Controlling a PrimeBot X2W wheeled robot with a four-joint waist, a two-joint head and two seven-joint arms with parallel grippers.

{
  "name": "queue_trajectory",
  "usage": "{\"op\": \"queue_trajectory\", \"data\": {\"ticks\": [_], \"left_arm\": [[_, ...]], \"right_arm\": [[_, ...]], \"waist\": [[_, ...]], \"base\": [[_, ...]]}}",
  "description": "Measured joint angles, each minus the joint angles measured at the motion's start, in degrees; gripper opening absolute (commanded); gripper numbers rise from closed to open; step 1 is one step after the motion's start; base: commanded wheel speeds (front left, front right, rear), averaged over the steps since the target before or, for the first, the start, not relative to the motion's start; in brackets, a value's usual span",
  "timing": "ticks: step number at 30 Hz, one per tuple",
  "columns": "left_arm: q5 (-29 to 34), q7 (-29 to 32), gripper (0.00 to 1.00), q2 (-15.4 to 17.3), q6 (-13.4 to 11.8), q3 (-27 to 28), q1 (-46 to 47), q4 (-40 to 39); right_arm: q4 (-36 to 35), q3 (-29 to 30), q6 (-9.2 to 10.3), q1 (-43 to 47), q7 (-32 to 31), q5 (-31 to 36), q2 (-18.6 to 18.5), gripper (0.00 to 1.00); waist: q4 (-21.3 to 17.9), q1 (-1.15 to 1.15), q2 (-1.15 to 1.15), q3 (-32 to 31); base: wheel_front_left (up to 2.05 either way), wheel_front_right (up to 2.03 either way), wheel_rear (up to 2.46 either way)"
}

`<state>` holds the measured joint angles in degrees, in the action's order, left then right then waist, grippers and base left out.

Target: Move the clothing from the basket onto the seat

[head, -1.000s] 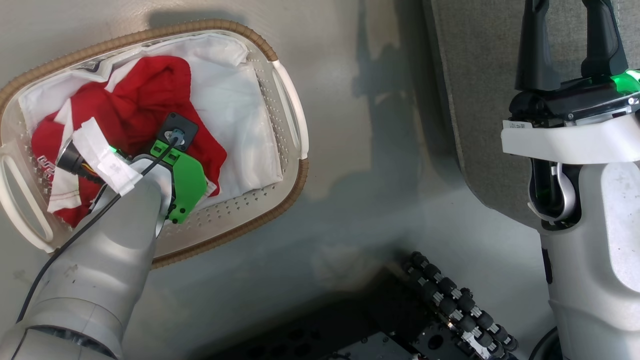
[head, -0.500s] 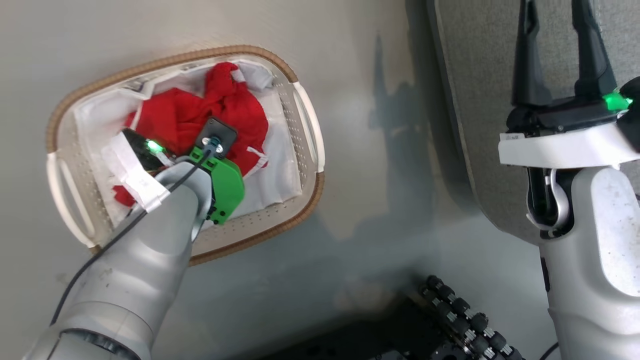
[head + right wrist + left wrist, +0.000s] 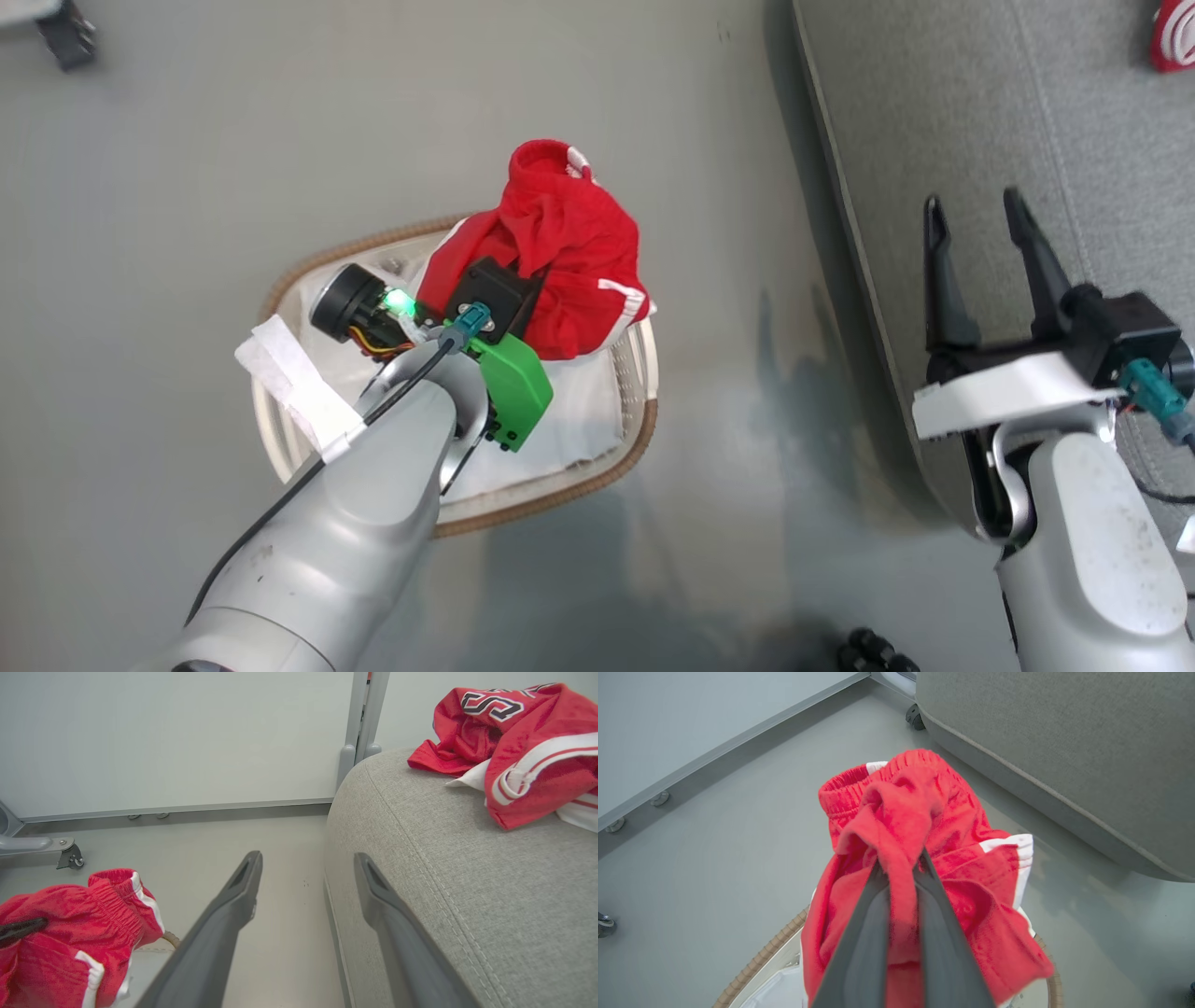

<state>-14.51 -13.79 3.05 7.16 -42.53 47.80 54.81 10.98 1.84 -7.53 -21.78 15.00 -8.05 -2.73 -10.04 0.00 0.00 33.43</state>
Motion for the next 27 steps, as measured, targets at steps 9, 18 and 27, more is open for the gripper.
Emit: {"op": "queue_trajectory", "data": {"ticks": [9, 18, 27], "left_arm": [[-7.56, 1.24, 0.00, -0.09, 0.16, -3.45, -0.72, -8.42], [-14.13, 3.98, 0.00, -0.01, 0.23, -4.87, 2.29, -12.13], [-20.95, 7.44, 0.00, 2.64, 0.23, -6.15, 5.13, -17.89]], "right_arm": [[4.72, -0.69, 0.01, 6.14, -0.01, 1.62, -0.02, 1.00], [7.53, -4.31, 0.00, 8.50, -0.01, 1.76, -0.03, 1.00], [8.73, -8.25, 0.01, 8.49, -0.01, 1.63, -0.02, 1.00]], "waist": [[3.11, 0.00, 0.00, -12.26], [5.18, 0.00, 0.00, -23.64], [6.18, 0.00, 0.00, -32.24]], "base": [[0.00, 0.00, 0.00], [0.00, 0.00, 0.00], [0.00, 0.00, 0.00]]}}
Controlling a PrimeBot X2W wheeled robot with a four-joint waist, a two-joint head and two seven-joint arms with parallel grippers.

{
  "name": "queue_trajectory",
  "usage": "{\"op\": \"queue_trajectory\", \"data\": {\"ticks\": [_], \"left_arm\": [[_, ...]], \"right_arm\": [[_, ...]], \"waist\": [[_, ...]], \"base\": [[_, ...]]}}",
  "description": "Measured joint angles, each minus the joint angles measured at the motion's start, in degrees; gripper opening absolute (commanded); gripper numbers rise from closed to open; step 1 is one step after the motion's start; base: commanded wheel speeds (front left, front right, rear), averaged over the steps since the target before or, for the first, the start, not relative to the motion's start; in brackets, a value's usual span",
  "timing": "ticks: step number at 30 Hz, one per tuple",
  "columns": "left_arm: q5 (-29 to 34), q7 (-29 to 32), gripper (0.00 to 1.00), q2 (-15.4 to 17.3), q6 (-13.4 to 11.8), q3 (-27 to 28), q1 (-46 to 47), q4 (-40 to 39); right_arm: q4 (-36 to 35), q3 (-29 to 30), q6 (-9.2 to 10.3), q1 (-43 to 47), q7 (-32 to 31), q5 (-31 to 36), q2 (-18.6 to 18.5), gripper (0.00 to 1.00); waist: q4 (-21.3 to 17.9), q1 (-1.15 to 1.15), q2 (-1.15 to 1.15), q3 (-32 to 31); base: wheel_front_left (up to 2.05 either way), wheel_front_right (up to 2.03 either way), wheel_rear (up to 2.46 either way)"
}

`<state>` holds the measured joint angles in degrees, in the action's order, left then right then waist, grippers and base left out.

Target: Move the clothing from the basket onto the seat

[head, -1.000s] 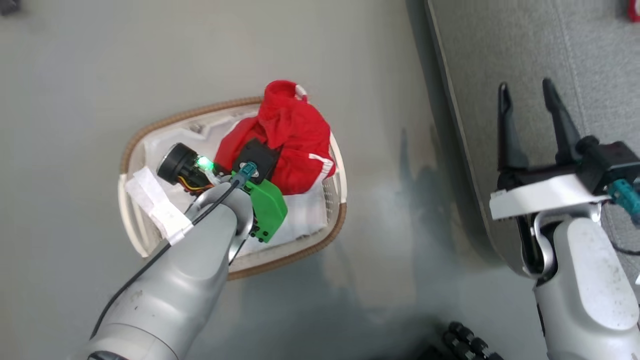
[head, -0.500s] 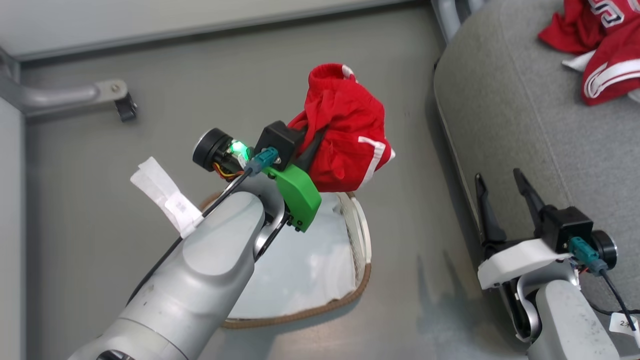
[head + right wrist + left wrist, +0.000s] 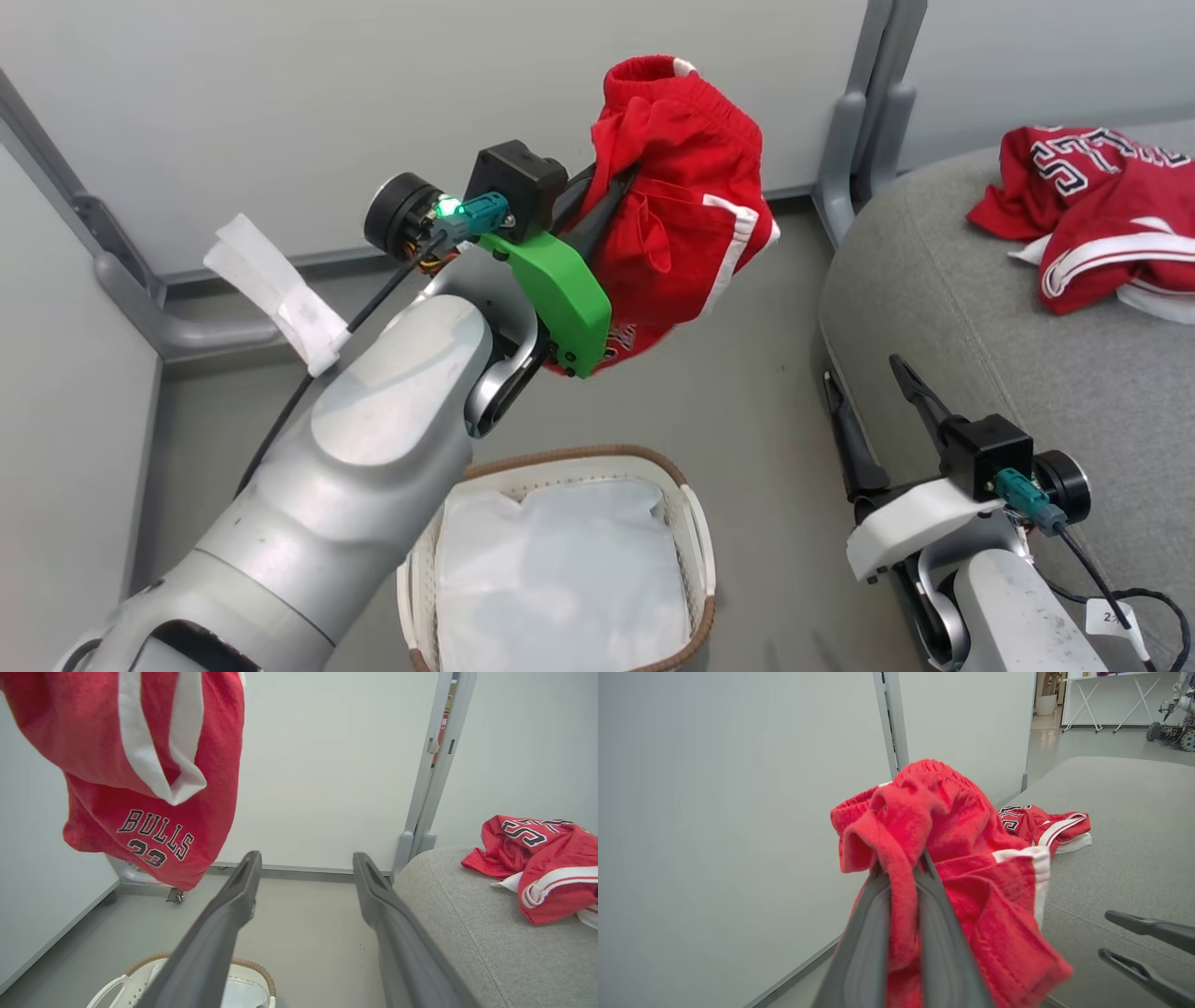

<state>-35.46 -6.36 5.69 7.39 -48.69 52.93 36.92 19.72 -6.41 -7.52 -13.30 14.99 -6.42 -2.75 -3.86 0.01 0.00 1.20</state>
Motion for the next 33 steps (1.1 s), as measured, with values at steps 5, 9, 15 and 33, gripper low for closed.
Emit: {"op": "queue_trajectory", "data": {"ticks": [5, 9, 15, 33], "left_arm": [[-2.22, 1.26, 0.00, 1.56, 0.00, -0.09, 0.35, -2.49], [-3.26, 1.88, 0.00, 2.74, 0.00, 0.30, 0.48, -4.07], [-3.61, 3.07, 0.00, 3.53, -0.33, 0.46, 0.65, -6.73], [-5.36, 4.63, 0.00, 5.73, -2.35, 1.00, -0.83, -11.03]], "right_arm": [[0.14, -2.21, -0.01, -0.61, 0.00, -0.29, -0.02, 1.00], [0.05, -4.55, 0.00, -2.44, 0.00, -0.52, -0.02, 1.00], [0.08, -9.40, -0.01, -5.54, 0.01, -1.99, -0.02, 1.00], [-6.58, -14.91, 0.00, -12.15, 0.01, -4.57, -0.02, 1.00]], "waist": [[0.41, 0.00, 0.00, -2.51], [0.60, 0.00, 0.00, -3.16], [0.58, 0.00, 0.00, -3.10], [-0.27, 0.00, 0.00, -3.21]], "base": [[0.00, 0.00, 0.00], [0.00, 0.00, 0.00], [0.00, 0.00, 0.00], [0.00, 0.00, 0.00]]}}
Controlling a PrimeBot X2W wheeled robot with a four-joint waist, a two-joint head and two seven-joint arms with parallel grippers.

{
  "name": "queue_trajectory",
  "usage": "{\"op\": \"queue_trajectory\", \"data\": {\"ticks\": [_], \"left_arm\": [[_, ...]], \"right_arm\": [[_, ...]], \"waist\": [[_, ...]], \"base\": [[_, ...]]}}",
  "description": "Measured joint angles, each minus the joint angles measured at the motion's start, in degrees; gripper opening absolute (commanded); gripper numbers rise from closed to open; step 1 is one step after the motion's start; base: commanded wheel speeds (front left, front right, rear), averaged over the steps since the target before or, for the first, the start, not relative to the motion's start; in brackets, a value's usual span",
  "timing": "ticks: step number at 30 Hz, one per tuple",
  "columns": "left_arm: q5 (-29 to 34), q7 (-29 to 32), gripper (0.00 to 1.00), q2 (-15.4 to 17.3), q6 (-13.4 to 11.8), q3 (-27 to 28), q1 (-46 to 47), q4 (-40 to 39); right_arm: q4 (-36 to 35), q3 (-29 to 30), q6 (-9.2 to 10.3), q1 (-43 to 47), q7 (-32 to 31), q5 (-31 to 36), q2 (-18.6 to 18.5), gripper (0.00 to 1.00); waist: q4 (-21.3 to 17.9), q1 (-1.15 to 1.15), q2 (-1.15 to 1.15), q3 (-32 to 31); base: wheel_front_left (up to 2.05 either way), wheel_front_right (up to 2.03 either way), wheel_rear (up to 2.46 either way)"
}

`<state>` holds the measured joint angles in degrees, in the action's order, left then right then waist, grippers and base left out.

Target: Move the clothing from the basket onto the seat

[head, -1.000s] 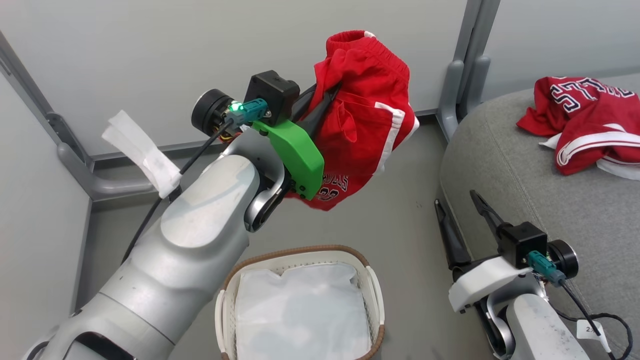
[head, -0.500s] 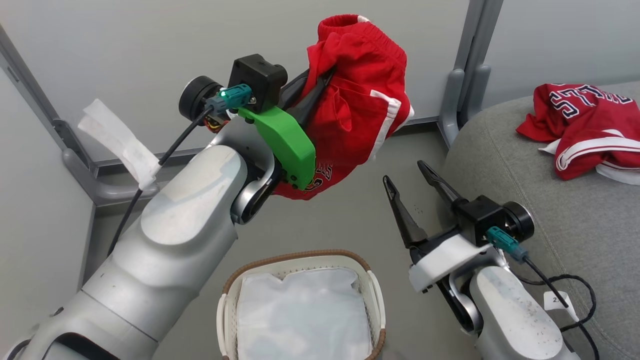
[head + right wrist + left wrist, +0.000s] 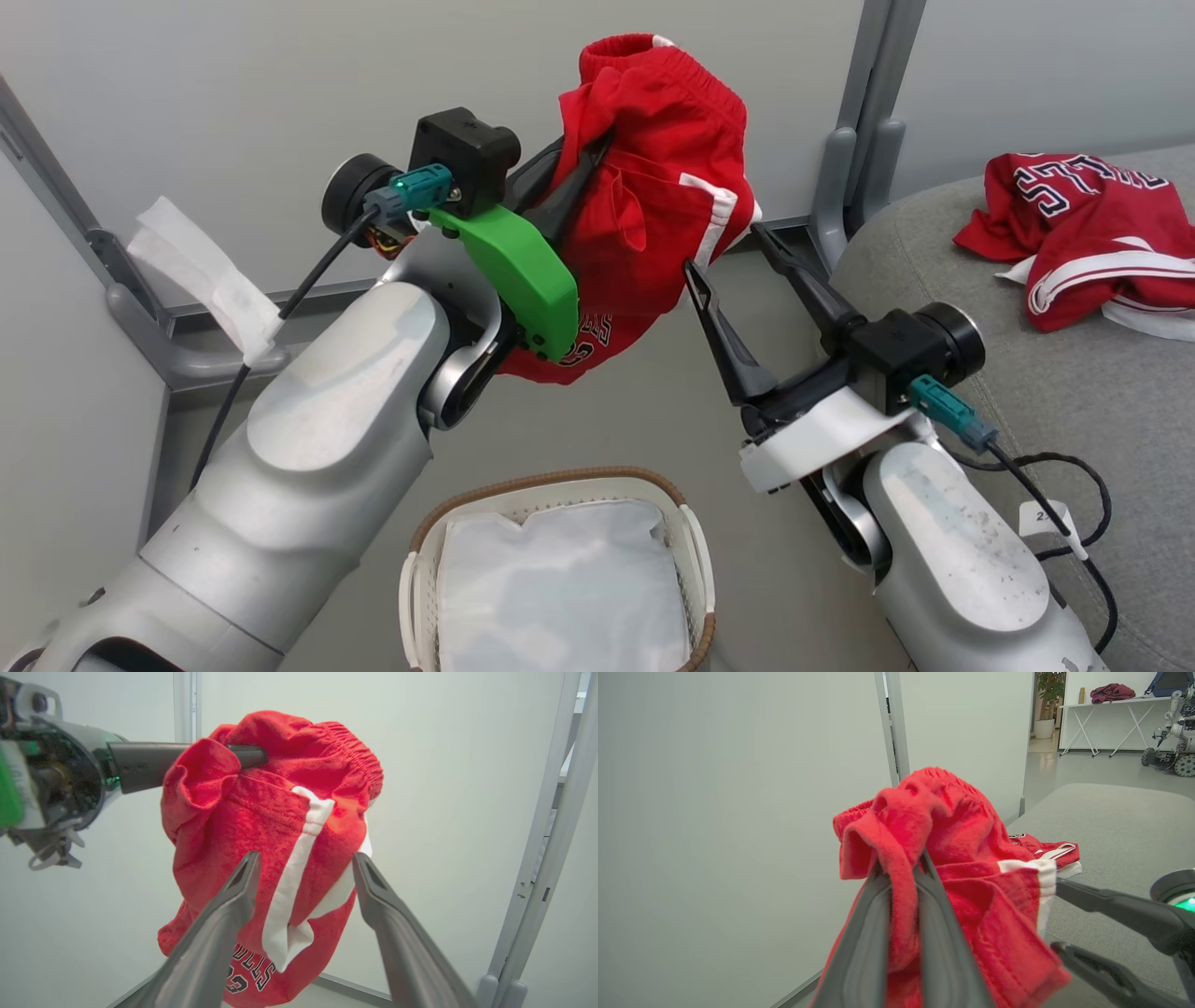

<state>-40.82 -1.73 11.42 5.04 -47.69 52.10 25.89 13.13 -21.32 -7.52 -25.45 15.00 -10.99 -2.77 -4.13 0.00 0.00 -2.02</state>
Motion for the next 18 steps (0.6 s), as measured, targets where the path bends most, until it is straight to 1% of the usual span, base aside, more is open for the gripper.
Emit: {"op": "queue_trajectory", "data": {"ticks": [4, 12, 13, 14, 15, 16, 18], "left_arm": [[-0.56, 0.14, 0.00, 0.26, -0.30, 0.01, -0.76, -0.37], [-1.41, 0.56, 0.00, 0.29, -0.58, -0.02, -1.12, -1.66], [-1.42, 0.63, 0.00, 0.29, -0.59, -0.05, -1.12, -1.81], [-1.46, 0.65, 0.00, 0.27, -0.60, -0.09, -1.13, -1.94], [-1.48, 0.66, 0.00, 0.29, -0.64, -0.12, -1.14, -2.12], [-1.49, 0.66, 0.00, 0.29, -0.68, -0.18, -1.16, -2.26], [-1.51, 0.68, 0.00, 0.31, -0.68, -0.30, -1.26, -2.45]], "right_arm": [[0.16, -0.38, 0.00, -1.46, 0.00, 0.64, -0.02, 1.00], [8.33, -4.68, 0.00, -5.92, -0.57, 0.86, -0.03, 1.00], [9.65, -5.30, 0.00, -6.86, -0.52, 0.86, -0.05, 0.95], [10.63, -5.87, 0.00, -7.59, -0.48, 0.86, -0.03, 0.82], [12.04, -6.64, -0.01, -8.57, -0.37, 0.87, -0.01, 0.50], [13.34, -7.51, 0.00, -9.46, -0.35, 0.86, -0.02, 0.45], [15.30, -8.80, 0.00, -10.76, -0.33, 0.65, -0.01, 0.05]], "waist": [[0.09, 0.00, 0.00, 0.20], [0.43, 0.00, 0.00, 1.23], [0.52, 0.00, 0.00, 1.36], [0.59, 0.00, 0.00, 1.46], [0.68, 0.00, 0.00, 1.59], [0.77, 0.00, 0.00, 1.71], [0.94, 0.00, 0.00, 1.91]], "base": [[0.00, 0.00, 0.00], [0.00, 0.00, 0.00], [0.00, 0.00, 0.00], [0.00, 0.00, 0.00], [0.00, 0.00, 0.00], [0.00, 0.00, 0.00], [0.00, 0.00, 0.00]]}}
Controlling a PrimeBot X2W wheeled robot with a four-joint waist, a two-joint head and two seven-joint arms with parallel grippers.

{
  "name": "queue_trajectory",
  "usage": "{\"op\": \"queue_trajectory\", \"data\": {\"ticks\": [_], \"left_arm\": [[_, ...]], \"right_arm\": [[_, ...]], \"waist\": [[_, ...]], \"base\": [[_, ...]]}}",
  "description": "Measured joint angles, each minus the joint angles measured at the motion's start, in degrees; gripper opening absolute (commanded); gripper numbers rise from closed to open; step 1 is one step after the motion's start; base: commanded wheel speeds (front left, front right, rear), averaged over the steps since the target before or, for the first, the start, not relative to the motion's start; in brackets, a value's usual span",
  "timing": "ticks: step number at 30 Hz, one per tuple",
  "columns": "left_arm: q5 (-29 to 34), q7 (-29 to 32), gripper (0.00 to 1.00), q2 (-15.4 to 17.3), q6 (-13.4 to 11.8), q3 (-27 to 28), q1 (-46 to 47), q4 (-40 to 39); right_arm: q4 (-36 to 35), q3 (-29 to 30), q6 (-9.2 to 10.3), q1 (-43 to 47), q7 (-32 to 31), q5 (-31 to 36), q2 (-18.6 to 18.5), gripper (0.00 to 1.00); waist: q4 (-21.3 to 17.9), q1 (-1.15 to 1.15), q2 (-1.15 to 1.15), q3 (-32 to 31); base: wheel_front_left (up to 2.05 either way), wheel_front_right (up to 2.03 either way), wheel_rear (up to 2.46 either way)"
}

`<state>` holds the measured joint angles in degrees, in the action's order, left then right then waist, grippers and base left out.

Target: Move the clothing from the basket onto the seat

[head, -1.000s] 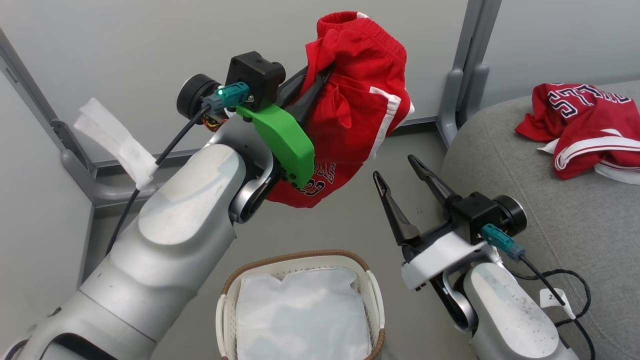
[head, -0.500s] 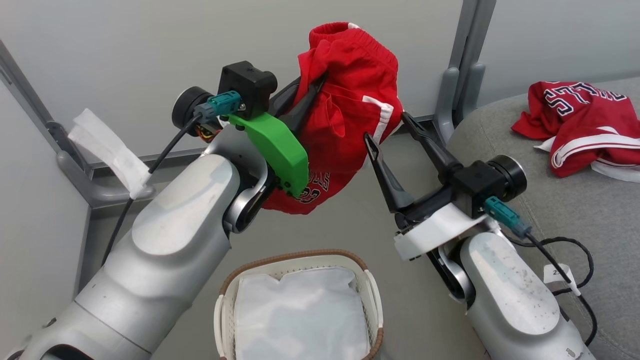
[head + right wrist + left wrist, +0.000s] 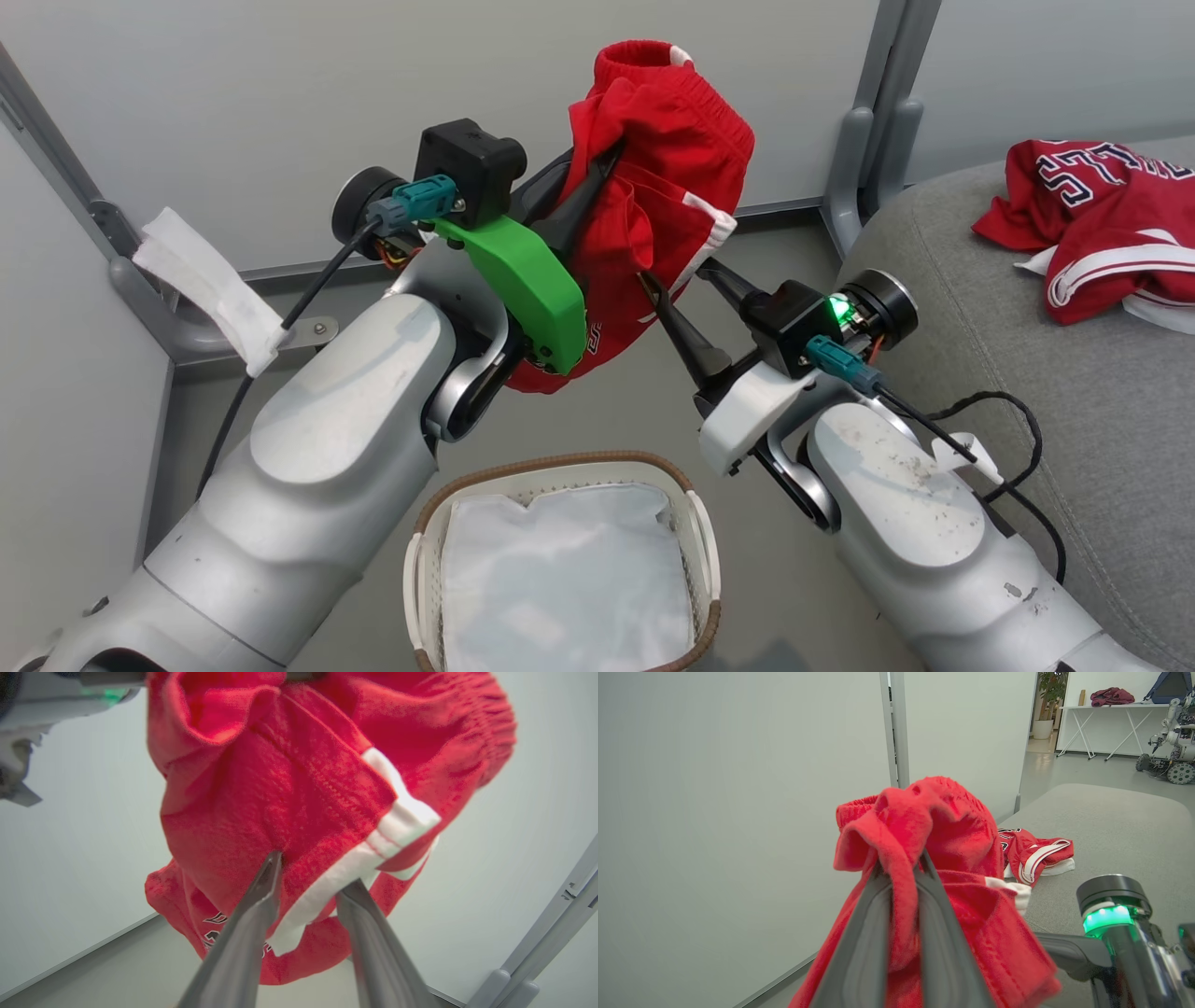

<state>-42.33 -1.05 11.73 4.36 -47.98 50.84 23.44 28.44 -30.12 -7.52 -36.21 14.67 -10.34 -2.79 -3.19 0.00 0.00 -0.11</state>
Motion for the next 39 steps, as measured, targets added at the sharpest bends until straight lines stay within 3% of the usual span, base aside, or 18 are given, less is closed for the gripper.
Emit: {"op": "queue_trajectory", "data": {"ticks": [1, 9, 10, 11, 12, 28, 39], "left_arm": [[-0.09, 0.00, 0.00, 0.02, -0.03, -0.01, -0.05, -0.05], [-0.54, -0.62, 0.00, 1.78, -0.67, 0.69, -1.30, -0.10], [-0.59, -0.83, 0.36, 1.93, -0.80, 0.82, -1.47, -0.11], [-0.59, -1.16, 0.52, 2.12, -0.82, 0.94, -1.79, -0.15], [-0.60, -1.44, 1.00, 2.34, -0.86, 1.03, -2.13, -0.18], [-1.87, -4.35, 1.00, 4.94, -1.34, 1.05, -8.05, -1.09], [0.42, -8.20, 1.00, 4.72, -1.90, -2.65, -13.40, -4.38]], "right_arm": [[0.92, -0.42, -0.01, -0.59, 0.05, -0.01, 0.00, 0.00], [3.03, -0.08, -0.01, -2.29, 0.31, -0.94, 0.01, 0.00], [2.90, 0.42, -0.01, -2.42, 0.31, -0.75, 0.03, 0.00], [2.74, 1.10, -0.01, -2.61, 0.31, -0.46, 0.03, 0.00], [2.47, 1.82, -0.01, -2.76, 0.32, -0.05, 0.02, 0.00], [0.70, 13.34, -0.01, -3.11, 0.31, 7.35, -1.11, 0.00], [-3.42, 20.60, -0.01, -1.85, 0.27, 9.46, -5.39, 0.00]], "waist": [[0.09, 0.00, 0.00, 0.09], [-0.12, 0.00, 0.00, 0.83], [-0.23, 0.00, 0.00, 0.93], [-0.38, 0.00, 0.00, 1.05], [-0.54, 0.00, 0.00, 1.17], [-3.52, 0.00, 0.00, 2.48], [-10.13, 0.00, 0.00, 4.20]], "base": [[0.00, 0.00, 0.00], [0.00, 0.00, 0.00], [0.00, 0.00, 0.00], [0.00, 0.00, 0.00], [0.00, 0.00, 0.00], [0.00, 0.00, 0.00], [0.00, 0.00, 0.00]]}}
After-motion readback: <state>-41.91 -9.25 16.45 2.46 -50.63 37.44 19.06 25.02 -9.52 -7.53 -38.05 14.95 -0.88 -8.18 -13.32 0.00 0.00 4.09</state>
